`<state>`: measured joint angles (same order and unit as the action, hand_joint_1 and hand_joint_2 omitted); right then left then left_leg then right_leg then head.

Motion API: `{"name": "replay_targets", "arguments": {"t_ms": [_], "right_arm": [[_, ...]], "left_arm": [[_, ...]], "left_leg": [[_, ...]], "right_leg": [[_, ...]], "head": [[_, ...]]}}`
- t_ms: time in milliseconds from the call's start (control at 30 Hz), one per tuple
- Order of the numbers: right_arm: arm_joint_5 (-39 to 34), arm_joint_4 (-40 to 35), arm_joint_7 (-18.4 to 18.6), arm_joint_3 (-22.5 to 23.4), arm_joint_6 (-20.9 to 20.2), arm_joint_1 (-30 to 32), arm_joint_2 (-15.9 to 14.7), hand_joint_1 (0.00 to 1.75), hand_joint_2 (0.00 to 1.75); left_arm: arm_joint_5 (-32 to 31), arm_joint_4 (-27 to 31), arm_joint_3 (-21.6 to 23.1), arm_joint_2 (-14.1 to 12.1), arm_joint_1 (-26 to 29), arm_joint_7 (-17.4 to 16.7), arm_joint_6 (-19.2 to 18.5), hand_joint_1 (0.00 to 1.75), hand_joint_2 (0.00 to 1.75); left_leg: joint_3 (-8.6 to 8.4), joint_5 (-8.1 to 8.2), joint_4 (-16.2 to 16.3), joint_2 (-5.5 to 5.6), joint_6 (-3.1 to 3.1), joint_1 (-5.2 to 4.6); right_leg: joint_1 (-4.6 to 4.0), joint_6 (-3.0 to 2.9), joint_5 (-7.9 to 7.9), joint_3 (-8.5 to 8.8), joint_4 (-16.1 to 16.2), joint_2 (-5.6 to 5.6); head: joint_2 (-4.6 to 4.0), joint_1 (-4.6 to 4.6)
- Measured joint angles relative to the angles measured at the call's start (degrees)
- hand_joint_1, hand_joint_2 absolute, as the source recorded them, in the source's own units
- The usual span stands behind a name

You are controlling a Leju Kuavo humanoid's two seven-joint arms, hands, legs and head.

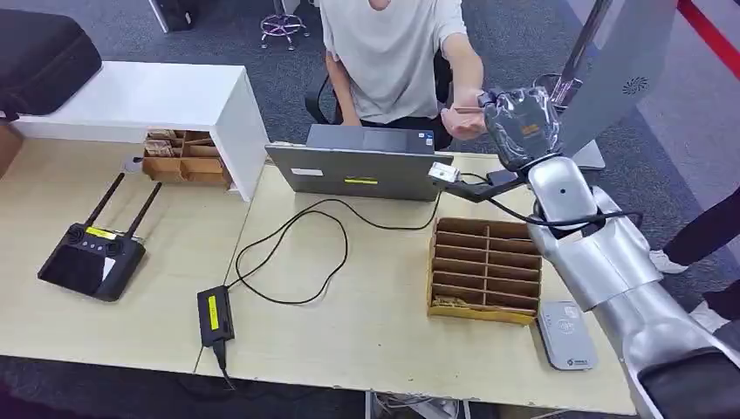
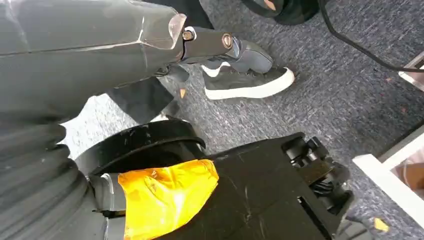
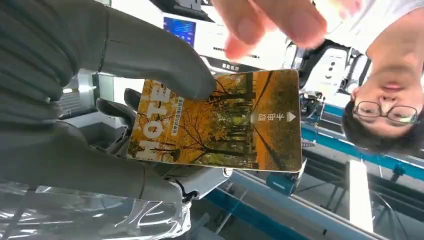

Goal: Pass the card to the sensor for recognition and then transmit it.

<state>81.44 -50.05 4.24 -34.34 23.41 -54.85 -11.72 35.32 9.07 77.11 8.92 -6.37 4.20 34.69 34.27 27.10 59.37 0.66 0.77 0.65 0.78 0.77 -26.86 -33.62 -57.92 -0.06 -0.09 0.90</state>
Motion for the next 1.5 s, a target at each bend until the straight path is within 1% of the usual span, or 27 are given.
{"name": "replay_targets", "arguments": {"t_ms": [67, 167, 267, 333, 467, 733, 767, 833, 867, 933, 1000, 1033, 1100, 1167, 1300, 1500], "right_arm": [[-0.4, -0.8, 0.2, 0.3, 0.2, 1.0, -1.3, 1.75, 1.75], [-1.3, -3.5, -0.1, 1.3, 0.3, 3.6, -5.1, 1.75, 1.75], [-2.1, -6.3, -0.8, 2.8, 0.4, 6.2, -8.3, 1.75, 1.75], [-2.2, -7.5, -0.8, 3.4, 0.4, 7.3, -9.7, 1.75, 1.75], [-2.2, -9.0, -0.9, 4.0, 0.3, 8.3, -11.1, 1.75, 1.75], [-2.2, -10.1, -1.0, 4.5, 0.0, 8.9, -12.0, 1.75, 1.75], [-2.2, -10.2, -1.5, 4.5, 0.0, 8.9, -12.0, 1.75, 1.75], [-1.5, -9.6, -4.0, 4.3, -0.4, 7.9, -10.0, 1.75, 1.75], [-0.3, -8.1, -3.3, 3.7, -1.1, 6.4, -7.6, 1.75, 1.75], [0.9, -4.3, -1.2, 1.8, -1.4, 2.9, -2.4, 1.75, 1.75], [0.7, -2.1, -0.8, 0.5, -1.0, 1.2, 0.6, 1.75, 1.75], [0.6, -1.2, -0.9, 0.1, -0.7, 0.5, 1.4, 1.75, 1.75], [0.3, 0.2, -0.9, -0.4, -0.5, -0.4, 2.6, 1.75, 1.75], [0.2, 1.2, -1.2, -0.8, -0.3, -0.9, 3.6, 1.75, 1.75], [-0.2, 2.4, -1.2, -1.6, -0.2, -1.2, 4.7, 1.75, 1.75], [-0.4, 2.9, -1.2, -2.2, -0.8, -1.5, 5.5, 1.75, 1.75]], "left_arm": [[-0.5, 0.0, 0.2, -0.1, 0.1, -0.1, 0.0, 0.00, 1.75], [-1.9, 0.0, 0.9, -0.7, 0.3, -0.1, 0.0, 0.00, 1.75], [-2.4, 0.0, 2.0, -1.4, 0.7, 0.4, 0.2, 0.00, 1.75], [-2.5, 0.0, 2.5, -1.7, 0.7, 0.4, 0.2, 0.00, 1.75], [-2.5, 0.0, 3.0, -1.8, 0.6, 0.4, 0.2, 0.00, 1.75], [-2.5, 0.0, 3.3, -2.0, 0.6, 0.4, 0.2, 0.00, 1.75], [-2.0, 0.0, 3.3, -2.0, 0.6, 0.5, 0.2, 0.00, 1.75], [1.8, 0.0, 2.6, -1.5, 0.3, 0.5, 0.2, 0.00, 1.75], [3.7, 0.1, 1.9, -1.2, -0.2, -0.4, 0.2, 0.00, 1.75], [4.5, 0.1, 1.3, -1.1, -1.4, -2.1, 0.0, 0.00, 1.75], [4.6, 0.1, 1.1, -1.0, -1.8, -2.1, 0.0, 0.00, 1.75], [4.6, 0.1, 1.0, -0.9, -1.7, -2.1, 0.0, 0.00, 1.75], [4.7, 0.1, 0.9, -0.7, -1.3, -2.1, 0.0, 0.00, 1.75], [4.7, 0.1, 0.8, -0.7, -1.0, -2.0, 0.0, 0.00, 1.75], [4.9, 0.1, 0.5, -0.7, -0.9, -1.9, 0.0, 0.00, 1.75], [5.1, 0.1, 0.1, -0.7, -0.8, -1.6, 0.0, 0.00, 1.75]], "left_leg": [[0.01, 0.00, 0.0, 0.07, -0.01, 0.00], [0.16, -0.02, 0.0, 0.43, -0.03, 0.02], [0.20, 0.00, 0.0, 0.39, -0.06, 0.00], [0.19, 0.00, 0.0, 0.35, -0.06, 0.00], [0.15, 0.02, 0.0, 0.26, -0.07, 0.00], [0.15, -0.02, 0.0, 0.25, -0.08, 0.01], [0.22, -0.02, 0.0, 0.26, -0.09, 0.01], [0.26, -0.02, -0.1, 0.18, -0.08, 0.01], [0.17, -0.03, -0.1, -0.03, -0.06, 0.00], [-0.02, -0.03, -0.1, -0.75, -0.04, 0.00], [-0.07, -0.07, 0.0, -0.67, 0.00, 0.07], [0.00, -0.15, 0.0, -0.29, 0.10, 0.09], [0.18, -0.25, -0.1, 0.00, 0.13, 0.11], [0.18, -0.24, -0.1, -0.03, 0.13, 0.10], [0.18, -0.23, -0.1, -0.05, 0.12, 0.05], [0.19, -0.23, 0.0, -0.02, 0.11, 0.05]], "right_leg": [[0.00, 0.00, 0.00, 0.01, 0.0, -0.10], [-0.02, 0.06, -0.05, 0.08, 0.0, -0.51], [0.00, 0.07, -0.04, 0.07, 0.0, -0.47], [0.00, 0.07, -0.04, 0.06, 0.0, -0.43], [0.00, 0.07, -0.04, 0.04, 0.0, -0.35], [-0.02, 0.06, -0.04, 0.05, 0.0, -0.38], [-0.02, 0.06, -0.04, 0.10, 0.0, -0.39], [-0.02, 0.06, -0.03, 0.11, -0.1, -0.29], [0.00, -0.04, 0.04, 0.00, -0.1, -0.02], [-0.01, -0.08, 0.25, -0.26, -0.1, 0.68], [-0.05, -0.08, 0.23, -0.20, -0.1, 0.59], [-0.05, -0.06, 0.20, -0.18, -0.1, 0.28], [-0.07, -0.06, 0.20, -0.19, -0.1, 0.03], [-0.06, -0.05, 0.20, -0.19, -0.1, 0.06], [-0.04, -0.04, 0.21, -0.20, -0.1, 0.09], [-0.04, -0.04, 0.22, -0.19, -0.1, 0.03]], "head": [[0.00, 0.02], [0.00, -0.02], [0.00, -0.02], [0.00, -0.02], [0.00, 0.00], [0.00, 0.00], [0.00, 0.00], [0.00, -0.15], [0.00, -0.22], [0.00, -0.04], [0.00, 0.17], [0.00, 0.13], [0.00, 0.11], [0.00, 0.11], [0.00, 0.13], [0.00, 0.11]]}}
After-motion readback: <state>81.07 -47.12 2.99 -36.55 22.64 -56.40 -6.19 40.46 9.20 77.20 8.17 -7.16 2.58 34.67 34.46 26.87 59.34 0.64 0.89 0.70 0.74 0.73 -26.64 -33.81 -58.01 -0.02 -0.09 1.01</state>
